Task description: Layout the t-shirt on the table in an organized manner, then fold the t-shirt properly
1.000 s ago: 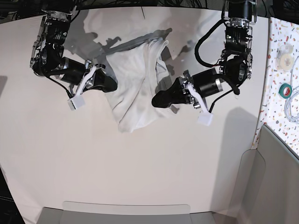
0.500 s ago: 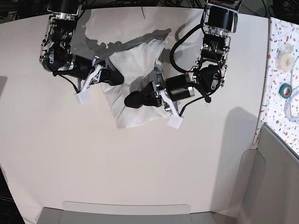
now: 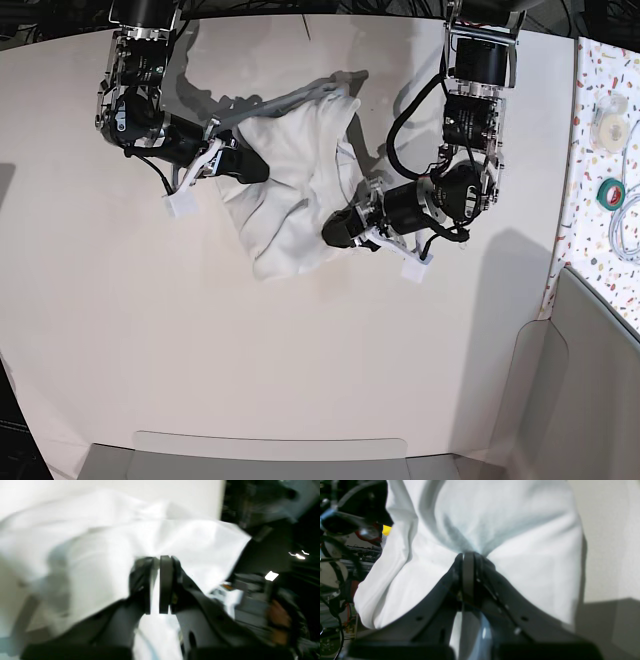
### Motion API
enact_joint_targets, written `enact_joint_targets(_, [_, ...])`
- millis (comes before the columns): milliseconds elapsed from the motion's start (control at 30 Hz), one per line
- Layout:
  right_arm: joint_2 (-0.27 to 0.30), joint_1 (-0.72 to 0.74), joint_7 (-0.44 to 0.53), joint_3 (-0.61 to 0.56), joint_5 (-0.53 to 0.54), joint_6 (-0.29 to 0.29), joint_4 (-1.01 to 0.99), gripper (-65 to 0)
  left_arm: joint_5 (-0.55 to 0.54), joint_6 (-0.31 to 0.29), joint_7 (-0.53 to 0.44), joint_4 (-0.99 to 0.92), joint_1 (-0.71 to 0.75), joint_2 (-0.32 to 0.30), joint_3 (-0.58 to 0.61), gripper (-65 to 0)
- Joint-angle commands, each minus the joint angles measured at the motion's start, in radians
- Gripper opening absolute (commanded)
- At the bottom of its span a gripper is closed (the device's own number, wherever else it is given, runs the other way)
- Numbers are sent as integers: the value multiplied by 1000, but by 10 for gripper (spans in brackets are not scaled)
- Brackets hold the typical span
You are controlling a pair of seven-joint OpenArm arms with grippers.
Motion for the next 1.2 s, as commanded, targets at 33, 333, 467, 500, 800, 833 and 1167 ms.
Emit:
enact_joint_targets(33, [8, 3, -18, 2, -50, -6, 8, -650, 82, 21, -8, 15, 21, 1, -1, -618])
enact_joint_targets(333, [17, 11, -26, -4, 48, -6, 181, -650, 275, 18, -91, 15, 98, 2, -1, -619])
enact_joint_targets(467, [43, 49, -27, -7, 131, -6, 329, -650, 275, 18, -107, 15, 102, 2, 1, -619])
enact_joint_targets(500, [45, 60, -27, -6, 158, -6, 350, -650, 275, 18, -105, 19, 102, 2, -1, -620])
enact_joint_targets(800, [4, 189, -24, -21, 140, -6, 232, -650, 267, -2, -213, 352, 167, -41, -68, -617])
enact_joint_targets(833, [-6, 198, -24, -27, 126, -6, 203, -650, 267, -31, -232, 400, 179, -41, -84, -616])
enact_joint_targets(1167, [-53, 270, -24, -56, 72, -6, 146, -650, -87, -217, 21, 483, 260, -25, -93, -616])
